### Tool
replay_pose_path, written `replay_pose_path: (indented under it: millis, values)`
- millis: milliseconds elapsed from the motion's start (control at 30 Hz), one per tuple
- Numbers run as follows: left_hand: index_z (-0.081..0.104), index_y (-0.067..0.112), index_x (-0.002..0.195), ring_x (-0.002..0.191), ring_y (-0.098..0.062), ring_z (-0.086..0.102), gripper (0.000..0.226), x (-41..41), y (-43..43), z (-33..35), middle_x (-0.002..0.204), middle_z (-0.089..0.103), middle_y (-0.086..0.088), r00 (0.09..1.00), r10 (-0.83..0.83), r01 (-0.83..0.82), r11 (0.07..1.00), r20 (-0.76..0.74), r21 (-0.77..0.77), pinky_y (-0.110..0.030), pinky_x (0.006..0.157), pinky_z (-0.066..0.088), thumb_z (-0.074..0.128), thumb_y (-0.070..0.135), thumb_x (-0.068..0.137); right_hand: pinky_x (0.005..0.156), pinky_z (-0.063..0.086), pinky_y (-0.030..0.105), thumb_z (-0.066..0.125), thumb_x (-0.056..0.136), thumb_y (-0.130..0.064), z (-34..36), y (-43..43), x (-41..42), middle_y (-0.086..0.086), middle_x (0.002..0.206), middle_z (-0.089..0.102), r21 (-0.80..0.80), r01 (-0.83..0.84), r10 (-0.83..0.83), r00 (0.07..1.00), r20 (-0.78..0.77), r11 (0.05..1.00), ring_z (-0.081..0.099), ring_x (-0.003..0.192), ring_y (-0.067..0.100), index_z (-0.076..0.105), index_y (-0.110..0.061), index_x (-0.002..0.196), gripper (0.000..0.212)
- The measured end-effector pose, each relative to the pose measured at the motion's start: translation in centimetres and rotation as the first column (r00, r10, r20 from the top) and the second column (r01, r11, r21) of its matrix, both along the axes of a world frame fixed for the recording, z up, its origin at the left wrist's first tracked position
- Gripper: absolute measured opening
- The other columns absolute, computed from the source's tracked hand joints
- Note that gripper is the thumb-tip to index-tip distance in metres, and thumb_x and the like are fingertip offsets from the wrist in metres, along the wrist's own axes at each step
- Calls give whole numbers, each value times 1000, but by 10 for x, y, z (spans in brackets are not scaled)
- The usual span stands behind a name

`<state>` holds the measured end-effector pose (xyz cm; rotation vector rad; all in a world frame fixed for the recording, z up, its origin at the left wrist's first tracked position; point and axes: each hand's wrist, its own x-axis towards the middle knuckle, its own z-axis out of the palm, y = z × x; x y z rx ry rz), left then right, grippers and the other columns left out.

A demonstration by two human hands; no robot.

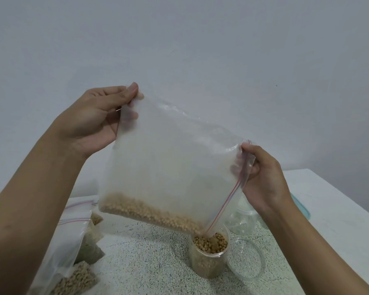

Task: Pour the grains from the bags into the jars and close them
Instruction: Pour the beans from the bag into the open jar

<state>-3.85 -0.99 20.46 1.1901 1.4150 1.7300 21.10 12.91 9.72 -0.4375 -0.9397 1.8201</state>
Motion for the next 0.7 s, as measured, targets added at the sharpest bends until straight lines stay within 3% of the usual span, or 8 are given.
replay_pose_path:
  millis: [100, 267, 700]
  values:
    - [77, 18, 78, 81, -16, 57, 19, -2, 1, 1, 84, 60, 1, 1000, -4, 4, 1000, -5, -2, -28, 86, 52, 72, 37, 83, 56, 47, 20, 63, 94, -9, 0, 1, -2, -4, 73, 62, 16, 22, -22, 1000, -3, 1000, 60, 66, 6, 71, -20, 71, 26]
    - [78, 18, 79, 89, -19, 54, 21, -3, 1, 4, 87, 59, 0, 1000, -10, 10, 1000, 7, -5, -38, 103, 44, 77, 38, 77, 61, 47, 21, 64, 94, -10, 1, 2, -5, -5, 74, 62, 31, 40, -40, 999, 8, 999, 61, 69, 6, 70, -21, 70, 27]
    - [78, 17, 80, 85, -17, 58, 19, 0, 11, 5, 88, 61, 0, 1000, -20, 20, 1000, -1, -8, -36, 98, 47, 74, 35, 81, 62, 43, 24, 62, 95, -7, -1, 7, -6, -7, 68, 62, 32, 96, -96, 995, -19, 995, 60, 65, 5, 73, -21, 59, 40]
